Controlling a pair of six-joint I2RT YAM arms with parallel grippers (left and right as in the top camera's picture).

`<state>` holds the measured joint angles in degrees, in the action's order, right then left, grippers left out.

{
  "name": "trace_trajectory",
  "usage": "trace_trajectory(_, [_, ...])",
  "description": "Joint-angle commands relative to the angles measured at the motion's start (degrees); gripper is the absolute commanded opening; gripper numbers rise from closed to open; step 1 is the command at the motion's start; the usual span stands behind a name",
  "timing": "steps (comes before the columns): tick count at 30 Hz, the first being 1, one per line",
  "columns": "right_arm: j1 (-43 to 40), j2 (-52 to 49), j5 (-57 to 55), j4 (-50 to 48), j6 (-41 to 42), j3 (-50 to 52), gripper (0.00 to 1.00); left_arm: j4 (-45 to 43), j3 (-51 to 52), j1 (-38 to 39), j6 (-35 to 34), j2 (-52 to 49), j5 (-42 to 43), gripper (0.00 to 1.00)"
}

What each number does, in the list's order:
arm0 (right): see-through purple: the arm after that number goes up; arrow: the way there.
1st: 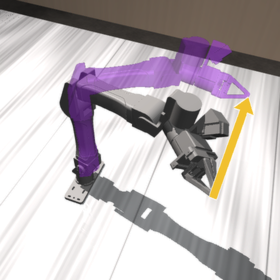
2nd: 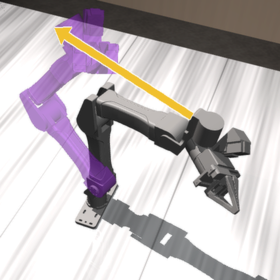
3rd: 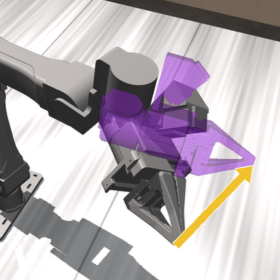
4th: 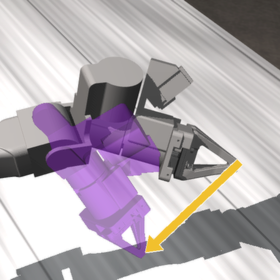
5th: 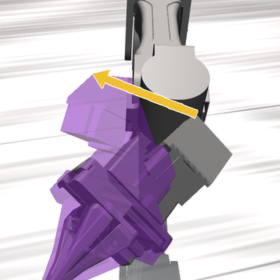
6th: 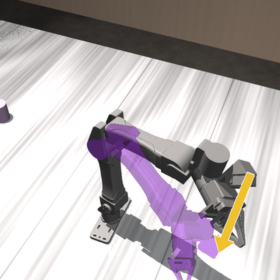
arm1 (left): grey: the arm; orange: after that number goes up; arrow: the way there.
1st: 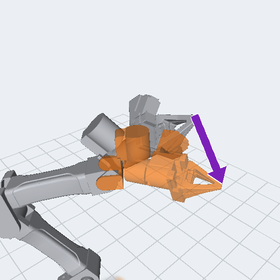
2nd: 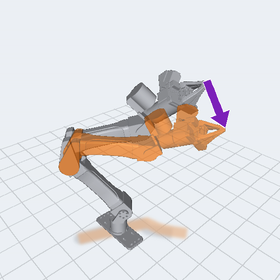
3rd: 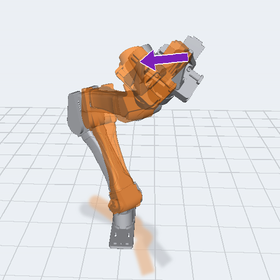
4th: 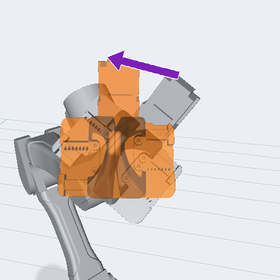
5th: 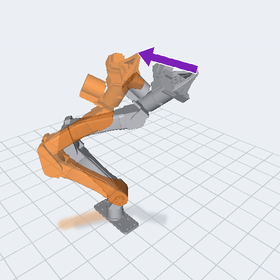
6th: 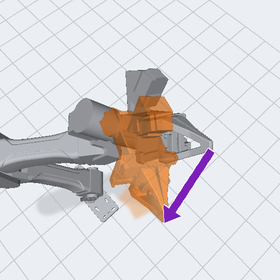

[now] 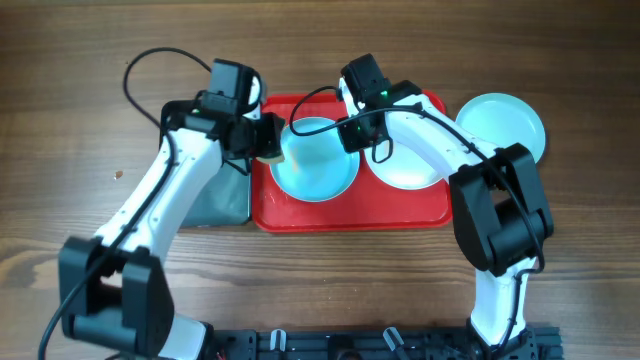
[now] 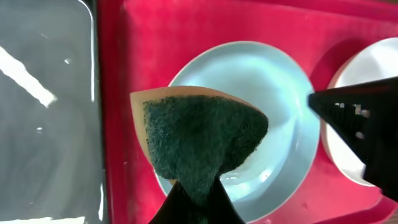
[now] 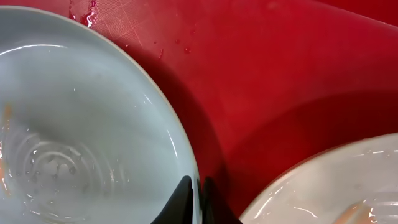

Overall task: Clean dirty plates on tray and stack at the side
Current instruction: 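Bring the sponge in the left gripper onto the held pale green plate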

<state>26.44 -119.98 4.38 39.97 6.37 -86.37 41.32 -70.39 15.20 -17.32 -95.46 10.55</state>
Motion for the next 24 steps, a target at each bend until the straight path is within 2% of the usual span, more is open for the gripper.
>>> trace_trajectory(1, [0.1, 1.3, 1.4, 0.3, -0.2, 0.7, 0.05, -0.5, -0.7, 0.8, -2.8, -2.6, 0.5, 0.04])
trace_trajectory(4, [0.1, 1.3, 4.9, -0.1, -0.2, 0.7, 0.06, -0.9, -0.7, 1.1, -2.9, -3.9, 0.6, 0.04])
trace_trajectory(7, [-0.3, 1.3, 4.9, -0.1, -0.2, 0.7, 0.2, -0.9, -0.4, 1.2, -3.2, -4.7, 0.5, 0.04])
trace_trajectory(8, [-0.4, 1.3, 4.9, -0.3, -0.2, 0.7, 0.22, -1.1, 0.1, 1.3, -4.3, -4.7, 0.5, 0.04])
trace_trajectory(12, [-1.8, 1.3, 4.4, -3.0, -0.3, 1.0, 0.22, -3.0, 1.9, 1.5, -7.7, -4.7, 0.3, 0.04])
trace_trajectory(14, [-2.4, 1.2, 4.5, -4.9, -0.4, 2.2, 0.22, -2.9, 2.0, 1.5, -10.4, -4.8, -0.7, 0.04])
trace_trajectory(16, [-2.6, 1.2, 6.3, -5.0, -0.4, 2.4, 0.15, -3.0, 2.0, 1.5, -11.3, -4.8, -1.0, 0.04])
trace_trajectory(20, [-2.6, 1.2, 8.4, -4.5, -0.3, 2.5, 0.15, -3.6, 3.3, 1.5, -13.0, -4.8, -1.4, 0.04])
trace_trajectory(21, [-2.6, 1.2, 10.1, -4.6, -0.3, 2.5, 0.13, -4.0, 3.8, 1.5, -13.0, -4.8, -1.4, 0.04])
trace_trajectory(22, [-2.6, 1.2, 12.7, -4.5, -0.3, 2.5, 0.04, -4.5, 4.4, 1.6, -13.0, -4.8, -1.4, 0.04])
trace_trajectory(24, [-2.6, 1.2, 13.5, -4.5, -0.2, 2.5, 0.04, -5.2, 5.1, 2.4, -13.0, -4.8, -1.4, 0.04])
